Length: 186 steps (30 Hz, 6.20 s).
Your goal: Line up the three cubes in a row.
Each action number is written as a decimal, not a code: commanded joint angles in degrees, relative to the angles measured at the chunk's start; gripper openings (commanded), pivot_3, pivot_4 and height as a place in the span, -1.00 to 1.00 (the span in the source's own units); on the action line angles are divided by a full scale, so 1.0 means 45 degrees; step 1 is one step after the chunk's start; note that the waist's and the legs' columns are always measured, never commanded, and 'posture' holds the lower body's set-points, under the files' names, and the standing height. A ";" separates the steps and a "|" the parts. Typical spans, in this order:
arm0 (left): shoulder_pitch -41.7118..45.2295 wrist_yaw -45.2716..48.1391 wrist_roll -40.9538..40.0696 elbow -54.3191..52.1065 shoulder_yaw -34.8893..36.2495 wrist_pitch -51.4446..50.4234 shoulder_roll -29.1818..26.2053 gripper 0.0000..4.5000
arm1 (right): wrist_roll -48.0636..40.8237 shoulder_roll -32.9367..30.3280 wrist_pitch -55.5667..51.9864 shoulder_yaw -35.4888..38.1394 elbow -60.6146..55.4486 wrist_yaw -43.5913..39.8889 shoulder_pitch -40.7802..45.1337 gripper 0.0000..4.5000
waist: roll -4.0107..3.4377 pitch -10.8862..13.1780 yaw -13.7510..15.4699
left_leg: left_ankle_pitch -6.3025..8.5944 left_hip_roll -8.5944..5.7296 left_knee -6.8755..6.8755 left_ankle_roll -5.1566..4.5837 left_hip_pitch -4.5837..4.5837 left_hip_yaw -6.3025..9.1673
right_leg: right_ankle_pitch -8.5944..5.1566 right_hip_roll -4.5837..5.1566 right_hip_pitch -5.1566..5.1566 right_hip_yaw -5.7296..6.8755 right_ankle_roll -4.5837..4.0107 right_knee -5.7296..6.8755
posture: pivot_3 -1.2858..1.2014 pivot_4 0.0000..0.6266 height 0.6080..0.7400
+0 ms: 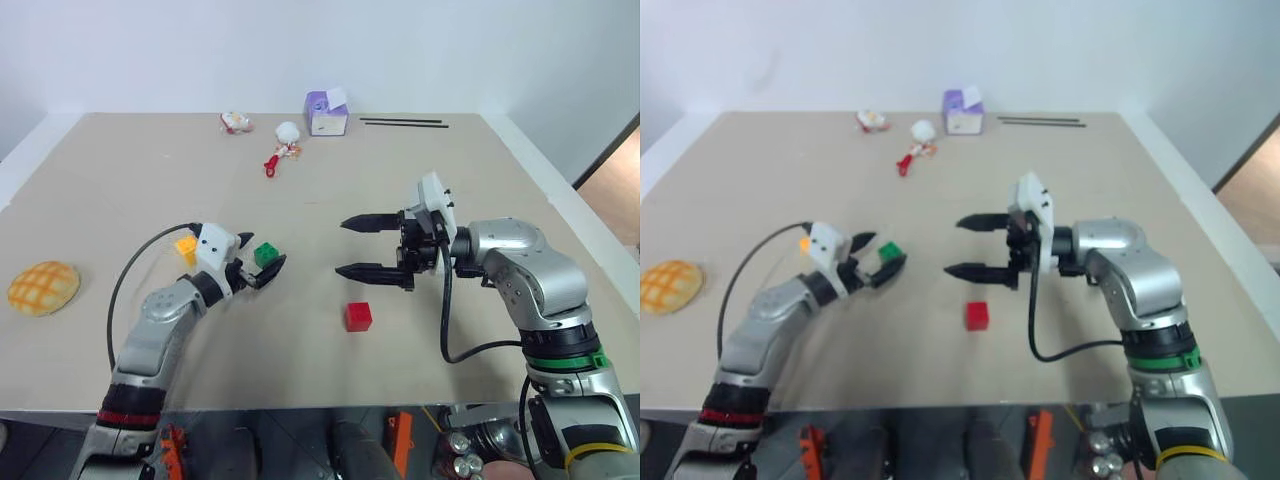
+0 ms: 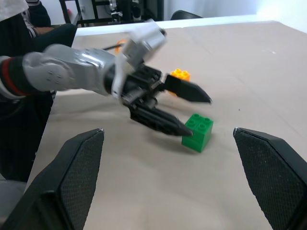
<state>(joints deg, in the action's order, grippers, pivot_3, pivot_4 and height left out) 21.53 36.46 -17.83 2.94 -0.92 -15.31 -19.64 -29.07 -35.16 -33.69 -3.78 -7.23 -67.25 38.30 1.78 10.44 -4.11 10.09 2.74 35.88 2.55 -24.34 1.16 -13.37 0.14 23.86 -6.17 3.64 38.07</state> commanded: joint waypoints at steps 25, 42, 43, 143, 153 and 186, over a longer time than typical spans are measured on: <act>0.1030 0.1850 0.0503 0.1654 -0.0236 0.1338 -0.0242 -0.40 | -0.0424 -0.0385 0.0184 0.0291 -0.0897 0.0041 0.0025 1.00 | 0.0000 0.0000 0.0002 | 0.0000 -0.0001 -0.0025 0.0000 -0.0006 0.0005 | -0.0005 0.0002 0.0010 0.0003 0.0005 0.0000 | 0.03 -0.52 1.00; -0.1156 0.7272 0.0183 -0.1283 -0.2693 0.2140 -0.2704 -0.40 | -0.0364 -0.2174 0.0667 -0.0242 -0.2090 -0.1579 -0.2102 1.00 | -0.0002 0.0001 -0.0004 | -0.0002 0.0006 -0.0004 -0.0003 -0.0016 -0.0019 | -0.0042 0.0015 0.0032 -0.0002 -0.0063 0.0001 | 0.03 -0.52 1.00; -0.1115 0.7253 0.0254 -0.1195 -0.2778 0.2212 -0.2582 -0.40 | -0.0374 -0.2183 0.0648 -0.0229 -0.2115 -0.1571 -0.2104 1.00 | -0.0002 0.0002 -0.0004 | -0.0002 0.0005 0.0001 -0.0003 -0.0019 -0.0017 | -0.0041 0.0015 0.0030 -0.0002 -0.0062 0.0001 | 0.03 -0.52 1.00; 0.1419 0.5107 -0.0109 0.5836 0.1990 0.1955 -0.3462 0.99 | -0.0623 -0.0833 0.0708 0.0148 -0.1088 0.0018 -0.0423 1.00 | 0.0002 0.0002 -0.0001 | -0.0002 0.0012 -0.0040 -0.0003 -0.0063 0.0014 | -0.0015 -0.0012 0.0090 0.0011 -0.0021 0.0019 | 0.03 -0.52 1.00; 0.1329 0.4851 -0.0078 0.5816 0.2039 0.2089 -0.3437 0.04 | -0.0587 -0.0769 0.0807 0.0064 -0.0915 -0.0104 -0.0261 1.00 | 0.0002 0.0002 0.0001 | -0.0002 0.0012 -0.0038 -0.0002 -0.0065 0.0014 | -0.0014 -0.0011 0.0089 0.0012 -0.0021 0.0019 | 0.03 -0.52 1.00; -0.0822 0.9528 0.0510 0.2266 -0.1067 0.4728 -0.4131 -0.40 | -0.1523 -0.2866 0.0207 0.0418 -0.3505 -0.0969 -0.2674 1.00 | 0.0001 0.0001 0.0011 | -0.0007 0.0012 -0.0006 -0.0008 -0.0046 -0.0007 | -0.0032 -0.0001 0.0074 -0.0001 -0.0079 0.0020 | 0.03 -0.52 1.00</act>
<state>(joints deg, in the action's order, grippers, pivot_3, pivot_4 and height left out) 17.69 78.34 -16.38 12.46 -4.83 5.12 -37.87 -34.73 -47.28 -32.73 -3.95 -20.96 -71.86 25.94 1.79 10.44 -4.06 10.06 2.80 35.85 2.51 -24.55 1.13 -13.51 0.13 24.20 -6.18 3.29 38.16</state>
